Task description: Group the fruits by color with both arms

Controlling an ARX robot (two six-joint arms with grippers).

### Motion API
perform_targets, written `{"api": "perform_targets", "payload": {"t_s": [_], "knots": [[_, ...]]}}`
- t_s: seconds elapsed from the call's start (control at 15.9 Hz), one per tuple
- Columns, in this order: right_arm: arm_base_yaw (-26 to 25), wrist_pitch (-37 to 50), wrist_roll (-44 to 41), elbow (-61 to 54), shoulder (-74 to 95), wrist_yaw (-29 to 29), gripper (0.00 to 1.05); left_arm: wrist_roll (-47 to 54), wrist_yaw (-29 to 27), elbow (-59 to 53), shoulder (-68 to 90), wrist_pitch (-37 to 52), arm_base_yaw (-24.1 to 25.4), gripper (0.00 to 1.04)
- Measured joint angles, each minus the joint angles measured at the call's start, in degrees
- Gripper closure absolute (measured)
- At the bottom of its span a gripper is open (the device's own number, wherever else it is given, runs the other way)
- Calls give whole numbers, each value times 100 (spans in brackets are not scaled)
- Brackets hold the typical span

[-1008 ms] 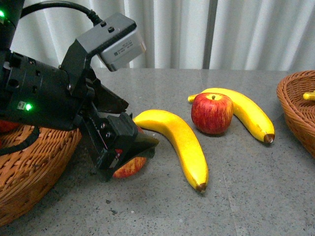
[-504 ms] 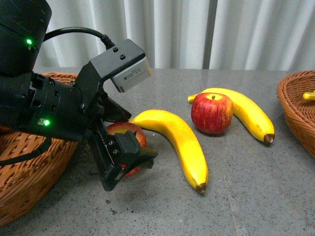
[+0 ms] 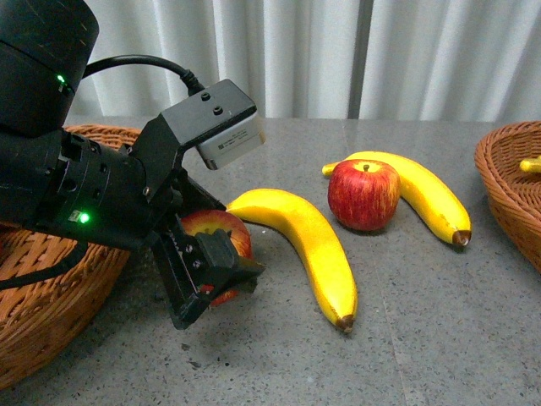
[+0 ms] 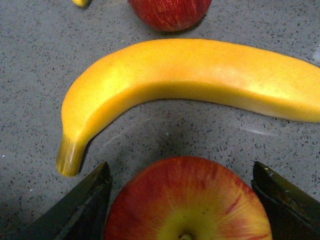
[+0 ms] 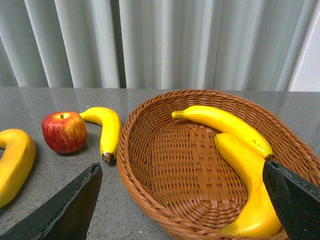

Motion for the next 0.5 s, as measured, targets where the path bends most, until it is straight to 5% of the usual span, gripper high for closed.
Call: {"api": "perform_targets", "payload": {"t_s": [0.13, 0.5], "knots": [[0, -2, 0, 0, 0, 0, 7, -4, -7, 0, -17, -7, 9, 36], [0, -2, 0, 0, 0, 0, 7, -52, -98, 50, -264, -17, -20, 38]]}}
